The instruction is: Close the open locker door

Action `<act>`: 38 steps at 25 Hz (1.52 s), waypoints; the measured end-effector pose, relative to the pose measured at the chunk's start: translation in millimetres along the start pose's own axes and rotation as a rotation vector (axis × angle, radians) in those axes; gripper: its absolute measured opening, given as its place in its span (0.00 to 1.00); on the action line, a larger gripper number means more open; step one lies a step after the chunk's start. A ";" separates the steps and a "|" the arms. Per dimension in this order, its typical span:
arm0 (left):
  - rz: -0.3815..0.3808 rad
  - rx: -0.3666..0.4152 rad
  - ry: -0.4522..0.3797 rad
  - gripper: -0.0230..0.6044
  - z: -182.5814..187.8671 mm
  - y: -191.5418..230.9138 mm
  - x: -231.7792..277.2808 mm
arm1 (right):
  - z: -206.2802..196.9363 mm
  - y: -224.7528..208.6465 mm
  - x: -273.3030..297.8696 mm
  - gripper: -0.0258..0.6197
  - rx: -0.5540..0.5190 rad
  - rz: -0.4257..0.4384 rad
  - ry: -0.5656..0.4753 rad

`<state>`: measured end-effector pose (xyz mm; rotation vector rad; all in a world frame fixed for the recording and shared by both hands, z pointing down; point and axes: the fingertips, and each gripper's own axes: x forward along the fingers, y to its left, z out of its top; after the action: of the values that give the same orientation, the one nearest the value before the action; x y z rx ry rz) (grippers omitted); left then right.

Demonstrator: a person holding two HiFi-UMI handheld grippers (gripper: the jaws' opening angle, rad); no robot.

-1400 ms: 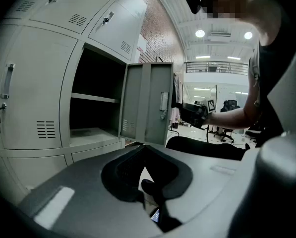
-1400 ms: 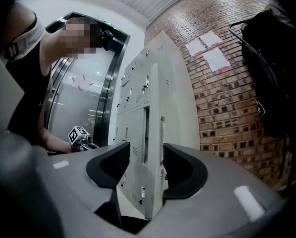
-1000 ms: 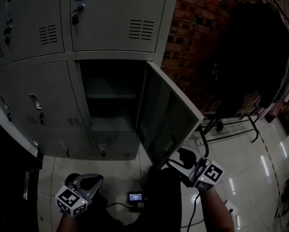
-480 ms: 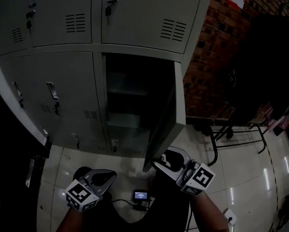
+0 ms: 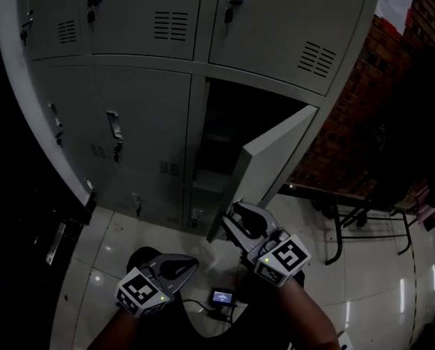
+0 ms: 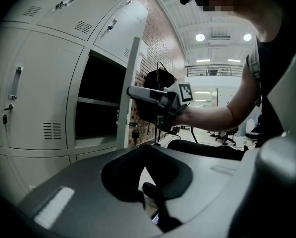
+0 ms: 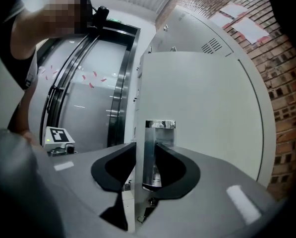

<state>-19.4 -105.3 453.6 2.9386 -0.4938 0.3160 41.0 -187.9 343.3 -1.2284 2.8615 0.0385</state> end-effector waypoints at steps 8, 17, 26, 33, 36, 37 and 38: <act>-0.002 -0.005 -0.010 0.06 1.0 -0.3 -1.5 | -5.4 -23.4 63.2 0.21 -0.003 -0.068 0.041; -0.020 -0.010 -0.032 0.06 3.9 -1.2 -2.5 | -11.8 -81.0 115.0 0.20 -0.058 -0.180 0.111; -0.028 -0.019 -0.048 0.06 5.8 -1.1 -3.3 | -12.2 -130.6 123.8 0.14 -0.052 -0.275 0.129; -0.025 -0.017 -0.033 0.06 3.4 -0.2 -2.0 | -12.6 -136.7 123.1 0.04 -0.063 -0.288 0.112; -0.022 -0.013 -0.027 0.06 2.3 0.1 -1.5 | -14.0 -136.6 124.1 0.04 -0.068 -0.286 0.120; -0.019 -0.013 -0.025 0.06 3.0 0.0 -1.4 | -14.5 -136.4 124.5 0.04 -0.067 -0.284 0.123; -0.018 -0.012 -0.023 0.06 3.0 -0.1 -1.2 | -14.7 -135.6 124.8 0.04 -0.061 -0.277 0.124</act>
<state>-19.9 -105.4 450.4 2.9368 -0.4705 0.2764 53.1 -372.1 352.0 -1.6838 2.7776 0.0455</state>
